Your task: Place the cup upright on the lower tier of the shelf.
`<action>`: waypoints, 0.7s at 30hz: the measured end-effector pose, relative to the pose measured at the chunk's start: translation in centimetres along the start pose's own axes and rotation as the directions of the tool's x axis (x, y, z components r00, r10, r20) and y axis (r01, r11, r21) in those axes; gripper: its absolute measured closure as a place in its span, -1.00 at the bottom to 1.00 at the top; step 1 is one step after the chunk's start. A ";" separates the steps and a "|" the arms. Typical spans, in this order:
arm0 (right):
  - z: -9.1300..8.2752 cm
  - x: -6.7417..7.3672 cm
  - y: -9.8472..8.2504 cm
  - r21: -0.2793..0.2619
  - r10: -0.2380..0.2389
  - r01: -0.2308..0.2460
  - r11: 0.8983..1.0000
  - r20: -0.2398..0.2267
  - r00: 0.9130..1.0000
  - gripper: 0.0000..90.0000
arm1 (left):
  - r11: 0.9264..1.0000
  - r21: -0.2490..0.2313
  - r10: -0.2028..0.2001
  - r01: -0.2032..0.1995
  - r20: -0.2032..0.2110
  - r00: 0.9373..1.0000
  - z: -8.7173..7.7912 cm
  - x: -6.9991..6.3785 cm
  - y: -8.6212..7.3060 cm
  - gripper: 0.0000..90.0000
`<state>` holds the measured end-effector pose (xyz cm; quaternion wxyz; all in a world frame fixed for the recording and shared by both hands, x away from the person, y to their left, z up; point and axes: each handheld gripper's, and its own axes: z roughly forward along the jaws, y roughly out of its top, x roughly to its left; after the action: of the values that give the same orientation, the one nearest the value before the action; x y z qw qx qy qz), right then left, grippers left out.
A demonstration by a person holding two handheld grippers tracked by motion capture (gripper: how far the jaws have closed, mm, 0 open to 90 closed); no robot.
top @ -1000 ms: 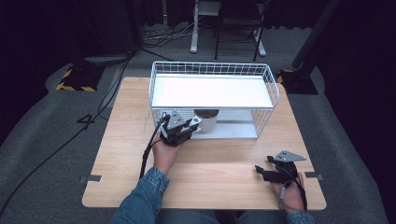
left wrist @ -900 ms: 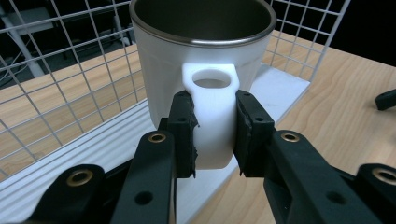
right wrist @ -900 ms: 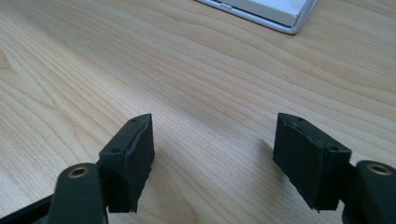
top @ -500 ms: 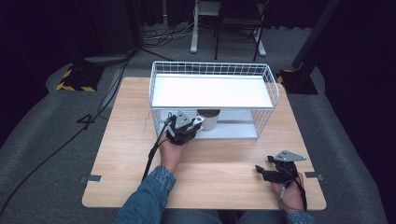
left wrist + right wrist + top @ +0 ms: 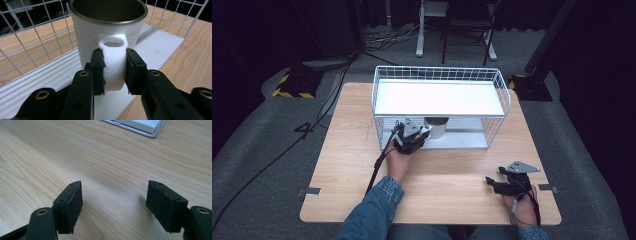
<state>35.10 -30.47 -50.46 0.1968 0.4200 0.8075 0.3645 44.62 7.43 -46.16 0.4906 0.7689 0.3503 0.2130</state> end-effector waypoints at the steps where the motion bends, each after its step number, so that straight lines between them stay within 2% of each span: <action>1: 0.0 0.0 0.0 0.000 0.000 0.000 1.000 0.000 1.000 -0.35 | 1.000 0.001 -0.001 0.001 -0.001 1.000 0.0 0.0 0.0 0.59; 5: 0.0 0.0 0.0 0.000 0.000 0.000 1.000 0.000 1.000 -0.35 | 1.000 0.001 -0.025 0.025 0.004 1.000 0.0 0.2 0.0 0.57; 8: 0.0 0.0 0.0 0.000 0.000 0.000 1.000 -0.001 1.000 -0.35 | 0.998 -0.007 -0.067 0.067 0.004 0.998 0.0 0.4 -0.1 0.44; 10: 0.0 0.0 0.0 0.000 0.001 -0.001 1.000 0.000 1.000 -0.35 | 0.999 0.001 -0.049 0.049 0.009 0.999 0.1 0.8 -0.2 0.30; 11: 0.0 0.0 0.0 0.000 0.001 -0.001 1.000 0.000 1.000 -0.35 | 0.998 0.001 -0.065 0.065 0.010 0.998 0.1 0.7 -0.2 0.25; 13: 0.0 0.0 0.0 0.000 0.001 -0.001 1.000 -0.001 1.000 -0.35 | 0.998 0.005 -0.060 0.060 0.011 0.998 0.1 0.7 -0.2 0.15; 15: 0.0 0.0 0.0 0.000 0.001 -0.001 1.000 0.000 1.000 -0.35 | 0.999 0.006 -0.049 0.049 0.011 0.999 -0.1 0.7 -0.2 0.09; 16: 0.0 0.0 0.0 0.000 0.001 -0.001 1.000 0.000 1.000 -0.35 | 0.997 0.000 -0.072 0.072 0.015 0.997 -0.1 0.5 -0.1 0.04; 21: 0.0 0.0 0.0 0.000 0.001 -0.001 1.000 0.000 1.000 -0.35 | 0.998 0.004 -0.057 0.057 0.010 0.998 -0.7 0.6 -0.2 -0.03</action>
<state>35.10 -30.47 -50.46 0.1966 0.4202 0.8074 0.3645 44.47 8.36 -46.00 0.4969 0.7604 0.3701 0.1946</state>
